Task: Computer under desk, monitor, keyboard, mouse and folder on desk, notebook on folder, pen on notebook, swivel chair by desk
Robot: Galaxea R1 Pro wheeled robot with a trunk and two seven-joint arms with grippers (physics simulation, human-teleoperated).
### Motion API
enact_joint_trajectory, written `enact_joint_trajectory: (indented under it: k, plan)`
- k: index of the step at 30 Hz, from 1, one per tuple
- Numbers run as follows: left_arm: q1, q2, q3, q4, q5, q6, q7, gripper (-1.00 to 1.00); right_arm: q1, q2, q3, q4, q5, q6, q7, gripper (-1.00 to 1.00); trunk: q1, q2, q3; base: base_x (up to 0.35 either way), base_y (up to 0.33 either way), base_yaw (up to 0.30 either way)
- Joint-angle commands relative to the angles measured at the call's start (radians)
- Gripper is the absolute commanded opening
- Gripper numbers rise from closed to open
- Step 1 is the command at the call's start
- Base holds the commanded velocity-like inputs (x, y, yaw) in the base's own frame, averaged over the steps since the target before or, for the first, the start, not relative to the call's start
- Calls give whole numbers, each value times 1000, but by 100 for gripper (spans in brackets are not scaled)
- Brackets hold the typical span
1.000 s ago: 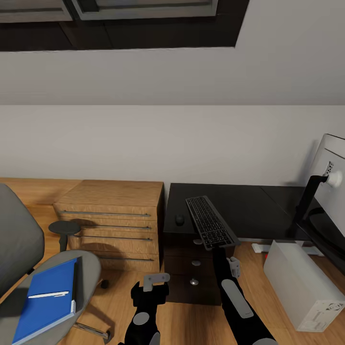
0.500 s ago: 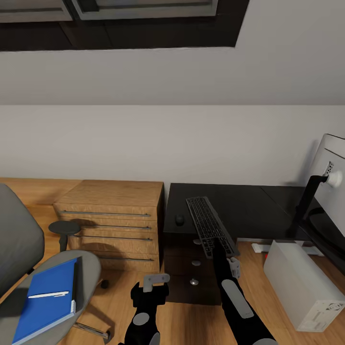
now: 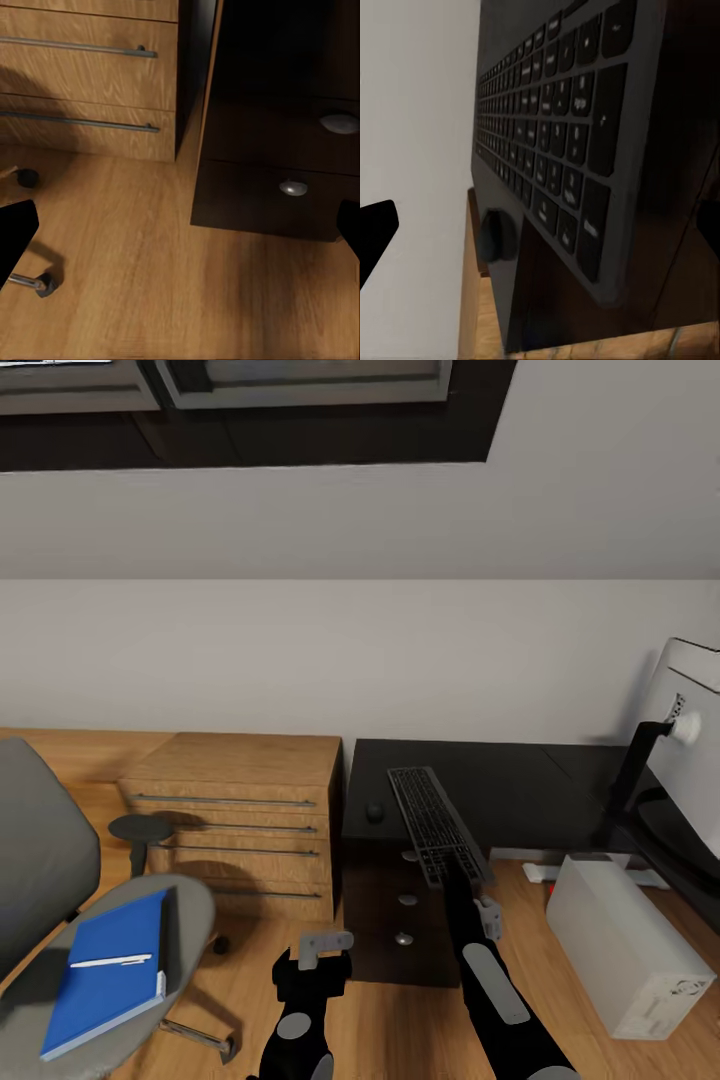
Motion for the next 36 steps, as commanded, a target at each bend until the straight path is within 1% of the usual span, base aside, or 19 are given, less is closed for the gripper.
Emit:
enact_joint_trajectory:
  k: [1, 14, 20, 24, 27, 28, 30, 32, 36]
  plan:
    - [-1, 0, -2, -1, 7, 3, 8, 100, -1, 0, 3, 1, -11, -6, 6, 100, -1, -1, -1, -298, 0, 0]
    - [-1, 0, 2, -1, 6, 3, 8, 100, -1, -2, -1, 3, -12, -4, 4, 100, -1, -1, -1, -324, 0, 0]
    - [-1, 0, 4, -1, 5, 4, 7, 100, -1, -5, 0, 20, -12, -1, 1, 100, -1, -1, -1, -327, 0, 0]
    - [-1, 0, 5, -1, 5, 4, 6, 100, -1, -9, 3, 43, -9, -2, 0, 100, -1, -1, -1, -154, 0, 0]
    - [-1, 0, 4, 0, 5, 4, 7, 100, -1, -15, 4, 92, -5, -5, 2, 100, -1, -1, -1, -70, 0, 0]
    - [-1, 0, 4, 7, 5, 4, 6, 100, -1, -24, 5, 141, -2, -6, 3, 100, -1, -1, -1, -35, 0, 0]
    - [-1, 0, 3, 19, 5, 4, 6, 100, -1, -36, 7, 196, 3, -7, 4, 100, -4, 6, 2, -25, 0, 0]
    - [-1, 0, 0, 36, 4, 4, 7, 100, -1, -60, 9, 296, 24, -9, 5, 100, -12, 20, 8, -12, 0, 0]
    - [-1, -1, -3, 62, 5, 4, 4, 100, -1, -76, 9, 363, 57, -10, 5, 100, -27, 48, 21, -5, 0, 0]
